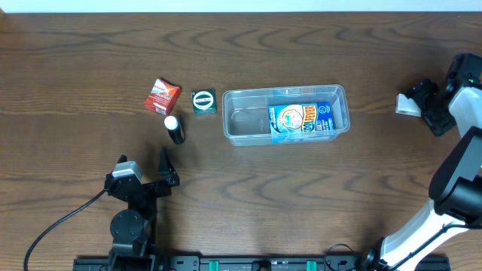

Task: Pack container
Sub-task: 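Grasp the white-green Panadol box with the right gripper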

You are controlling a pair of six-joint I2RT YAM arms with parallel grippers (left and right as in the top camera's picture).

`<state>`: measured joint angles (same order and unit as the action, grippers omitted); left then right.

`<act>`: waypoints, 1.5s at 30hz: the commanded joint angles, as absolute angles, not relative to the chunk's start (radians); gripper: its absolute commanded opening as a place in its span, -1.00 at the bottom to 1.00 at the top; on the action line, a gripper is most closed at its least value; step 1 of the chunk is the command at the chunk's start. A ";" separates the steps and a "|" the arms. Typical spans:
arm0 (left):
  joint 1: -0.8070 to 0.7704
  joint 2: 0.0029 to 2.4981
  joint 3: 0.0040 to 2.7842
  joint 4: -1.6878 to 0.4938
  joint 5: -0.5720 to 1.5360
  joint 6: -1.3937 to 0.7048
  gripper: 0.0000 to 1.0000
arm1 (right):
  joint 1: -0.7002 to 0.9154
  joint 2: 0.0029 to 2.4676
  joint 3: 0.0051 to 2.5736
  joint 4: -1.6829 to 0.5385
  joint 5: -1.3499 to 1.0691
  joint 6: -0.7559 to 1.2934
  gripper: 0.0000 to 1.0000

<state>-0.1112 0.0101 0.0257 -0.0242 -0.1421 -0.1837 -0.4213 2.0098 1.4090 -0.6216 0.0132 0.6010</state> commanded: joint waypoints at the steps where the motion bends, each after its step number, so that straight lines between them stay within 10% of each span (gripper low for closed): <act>1: -0.105 0.005 0.004 -0.059 -0.165 -0.186 0.96 | -0.435 2.018 1.427 -0.599 0.034 0.616 0.95; 25: -0.105 0.005 0.004 -0.059 -0.165 -0.185 0.96 | -0.432 2.146 1.427 -0.479 0.025 0.630 0.94; 45: -0.105 0.005 0.004 -0.059 -0.165 -0.185 0.96 | -0.446 2.145 1.427 -0.770 0.041 0.543 -0.16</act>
<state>-0.1112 0.0101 0.0257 -0.0242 -0.1421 -0.1837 -0.4229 2.1067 1.4513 -0.7303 0.0483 0.5514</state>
